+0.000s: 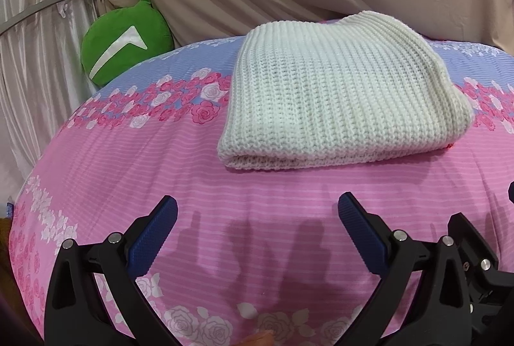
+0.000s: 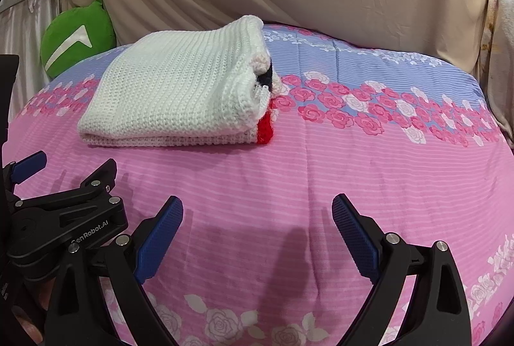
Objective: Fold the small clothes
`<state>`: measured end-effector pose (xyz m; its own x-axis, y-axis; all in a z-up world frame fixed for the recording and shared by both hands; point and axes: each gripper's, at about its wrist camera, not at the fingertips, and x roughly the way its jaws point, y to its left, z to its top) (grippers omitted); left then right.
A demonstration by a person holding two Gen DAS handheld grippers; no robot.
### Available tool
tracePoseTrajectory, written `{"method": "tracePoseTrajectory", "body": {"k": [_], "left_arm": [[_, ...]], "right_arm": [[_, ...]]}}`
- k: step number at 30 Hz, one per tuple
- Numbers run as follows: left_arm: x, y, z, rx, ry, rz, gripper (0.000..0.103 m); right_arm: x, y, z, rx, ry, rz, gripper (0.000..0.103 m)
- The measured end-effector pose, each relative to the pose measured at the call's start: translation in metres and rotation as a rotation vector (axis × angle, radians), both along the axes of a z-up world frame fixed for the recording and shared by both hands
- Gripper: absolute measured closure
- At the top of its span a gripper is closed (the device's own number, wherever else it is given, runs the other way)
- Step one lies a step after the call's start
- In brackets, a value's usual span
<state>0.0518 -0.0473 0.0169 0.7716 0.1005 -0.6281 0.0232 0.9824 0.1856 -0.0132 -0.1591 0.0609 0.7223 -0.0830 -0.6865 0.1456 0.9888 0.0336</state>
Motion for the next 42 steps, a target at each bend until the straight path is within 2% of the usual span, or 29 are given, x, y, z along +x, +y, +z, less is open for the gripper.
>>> {"method": "tracePoseTrajectory", "body": {"k": [19, 42], "left_arm": [[-0.0012, 0.0031, 0.0024, -0.031, -0.011, -0.015, 0.005], [-0.0024, 0.0028, 0.0032, -0.033, -0.017, -0.016, 0.008]], "right_arm": [[-0.0013, -0.0028, 0.0029, 0.001, -0.011, -0.001, 0.011], [-0.0014, -0.0050, 0.0048, -0.011, -0.015, -0.008, 0.011]]}}
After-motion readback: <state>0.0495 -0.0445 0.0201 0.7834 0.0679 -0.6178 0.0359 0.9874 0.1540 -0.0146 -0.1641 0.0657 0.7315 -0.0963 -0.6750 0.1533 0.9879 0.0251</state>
